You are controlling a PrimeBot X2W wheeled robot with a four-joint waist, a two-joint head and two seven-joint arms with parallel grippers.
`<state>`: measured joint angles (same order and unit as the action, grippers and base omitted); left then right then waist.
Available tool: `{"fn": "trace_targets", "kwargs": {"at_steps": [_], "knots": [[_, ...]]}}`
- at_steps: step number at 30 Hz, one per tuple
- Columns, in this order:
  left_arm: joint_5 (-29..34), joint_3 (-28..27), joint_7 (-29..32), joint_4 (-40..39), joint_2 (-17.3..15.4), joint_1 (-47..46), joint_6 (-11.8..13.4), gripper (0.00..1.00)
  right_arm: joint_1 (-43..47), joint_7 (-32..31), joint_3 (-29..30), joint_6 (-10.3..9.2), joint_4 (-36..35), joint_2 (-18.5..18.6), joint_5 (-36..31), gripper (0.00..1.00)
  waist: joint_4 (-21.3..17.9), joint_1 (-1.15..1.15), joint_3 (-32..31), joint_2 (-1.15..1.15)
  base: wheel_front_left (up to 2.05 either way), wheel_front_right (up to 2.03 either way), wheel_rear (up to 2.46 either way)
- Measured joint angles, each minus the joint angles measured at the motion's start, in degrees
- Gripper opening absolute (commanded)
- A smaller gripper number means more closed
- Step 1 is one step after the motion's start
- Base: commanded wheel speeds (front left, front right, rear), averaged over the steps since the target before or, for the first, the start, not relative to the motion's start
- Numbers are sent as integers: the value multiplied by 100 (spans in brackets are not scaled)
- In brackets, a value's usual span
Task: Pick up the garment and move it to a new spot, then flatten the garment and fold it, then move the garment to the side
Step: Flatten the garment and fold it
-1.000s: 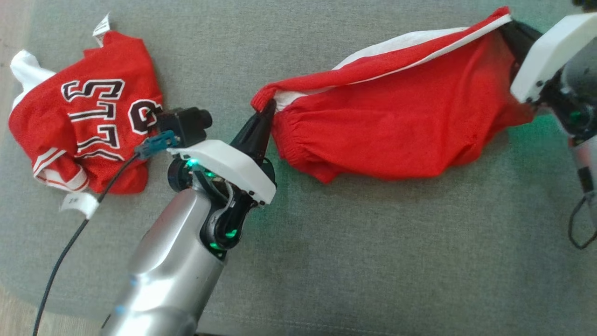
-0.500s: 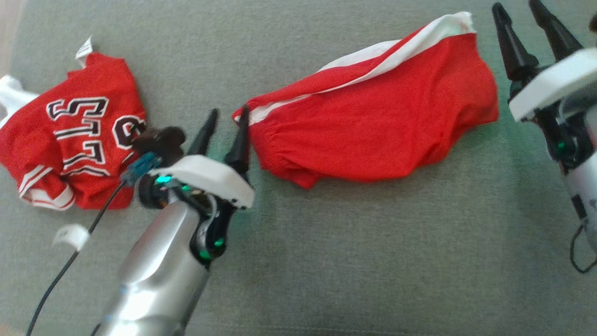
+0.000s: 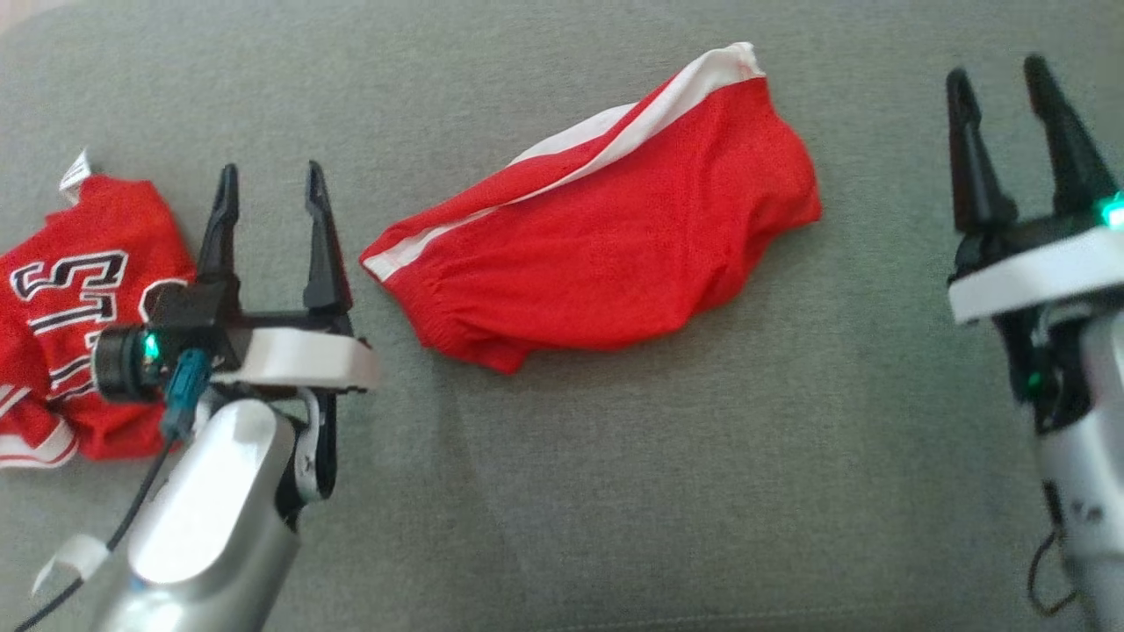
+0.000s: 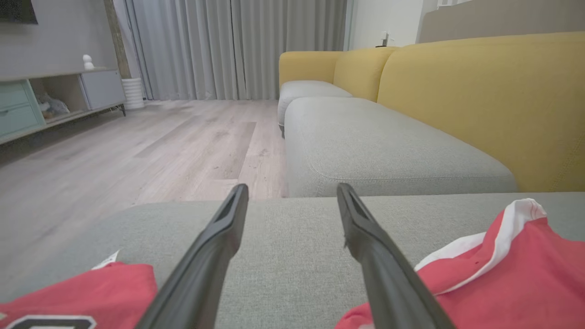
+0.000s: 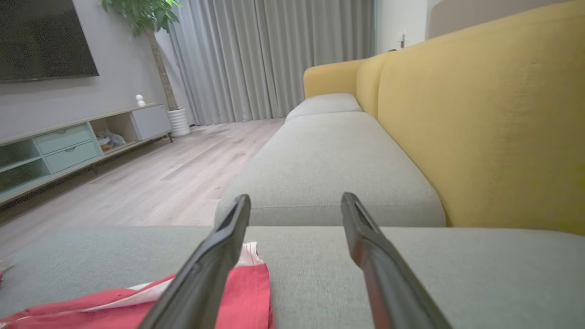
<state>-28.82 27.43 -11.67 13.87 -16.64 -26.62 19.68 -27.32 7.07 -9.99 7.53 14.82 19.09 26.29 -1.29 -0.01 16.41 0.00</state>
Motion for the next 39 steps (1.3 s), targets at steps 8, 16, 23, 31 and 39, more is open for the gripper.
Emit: {"fn": "trace_targets", "kwargs": {"at_steps": [8, 16, 23, 31, 39], "knots": [[243, 19, 305, -506, -366, 556, 458, 100, 1360, -768, 495, 0, -1363, -635, -522, 100, -166, 0, -99, 0, 0, 0, 0], [233, 35, 612, -666, -527, 972, 561, 100, 2050, -1226, 676, 0, -2049, -893, -759, 100, -200, 0, -165, 0, 0, 0, 0], [197, 41, 658, -700, -532, 1070, 564, 100, 2157, -1395, 762, 0, -2231, -940, -823, 100, -195, 1, -206, 0, 0, 0, 0], [107, 44, 664, -703, -534, 1068, 560, 100, 2212, -1478, 821, 0, -2276, -953, -836, 100, -192, 1, -221, 0, 0, 0, 0], [108, 168, 657, -700, -510, 1029, 546, 100, 2179, -1701, 853, 0, -2141, -879, -871, 100, -51, 0, -107, 0, 0, 0, 0]]}}
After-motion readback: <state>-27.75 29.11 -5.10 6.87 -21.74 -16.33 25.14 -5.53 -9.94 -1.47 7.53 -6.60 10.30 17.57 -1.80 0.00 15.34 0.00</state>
